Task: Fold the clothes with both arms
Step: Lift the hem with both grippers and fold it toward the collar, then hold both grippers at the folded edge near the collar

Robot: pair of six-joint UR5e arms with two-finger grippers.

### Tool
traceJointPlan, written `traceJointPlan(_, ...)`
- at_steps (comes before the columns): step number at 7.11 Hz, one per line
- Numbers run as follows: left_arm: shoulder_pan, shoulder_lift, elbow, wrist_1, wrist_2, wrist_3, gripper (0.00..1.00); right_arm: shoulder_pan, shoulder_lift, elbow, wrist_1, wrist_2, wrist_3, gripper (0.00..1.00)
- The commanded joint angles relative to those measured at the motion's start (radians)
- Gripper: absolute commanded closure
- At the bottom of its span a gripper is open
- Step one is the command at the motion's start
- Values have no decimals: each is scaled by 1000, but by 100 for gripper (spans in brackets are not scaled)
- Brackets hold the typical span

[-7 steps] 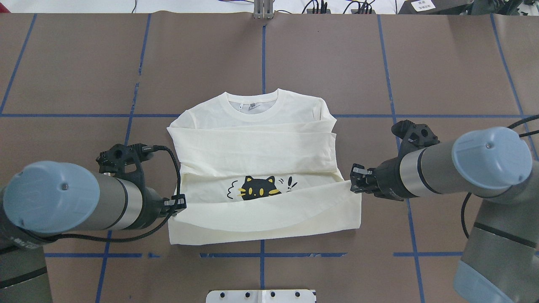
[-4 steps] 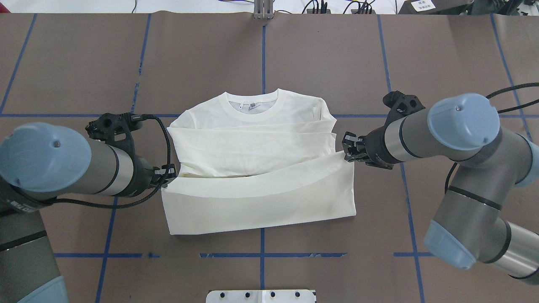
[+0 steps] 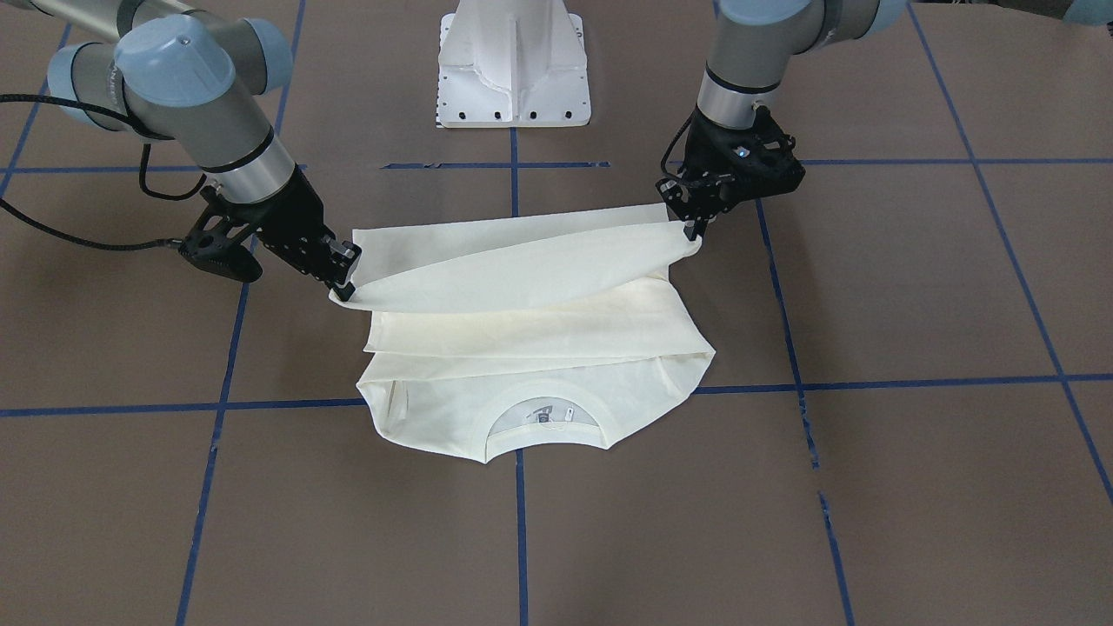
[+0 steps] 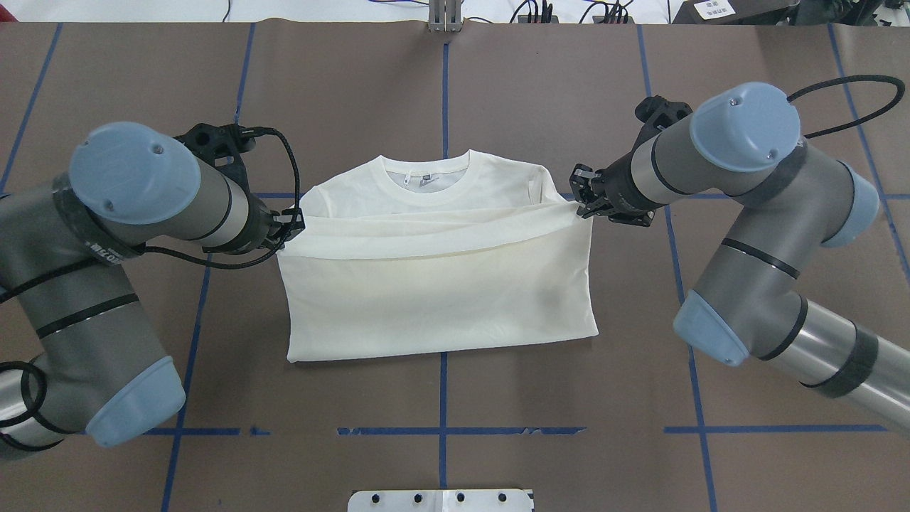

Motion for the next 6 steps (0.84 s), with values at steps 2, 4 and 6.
traceJointPlan(2,-59,-11,193,-163,1,32,100,27,102,-161,2,6,-11,100)
traceJointPlan(4,-59,-16,252,-227,1,31,100,53,134,-208,3,6,-11,100)
traceJointPlan(6,-66,-46,286,-227,4,29,100,51,178,-257,3,6,-11,100)
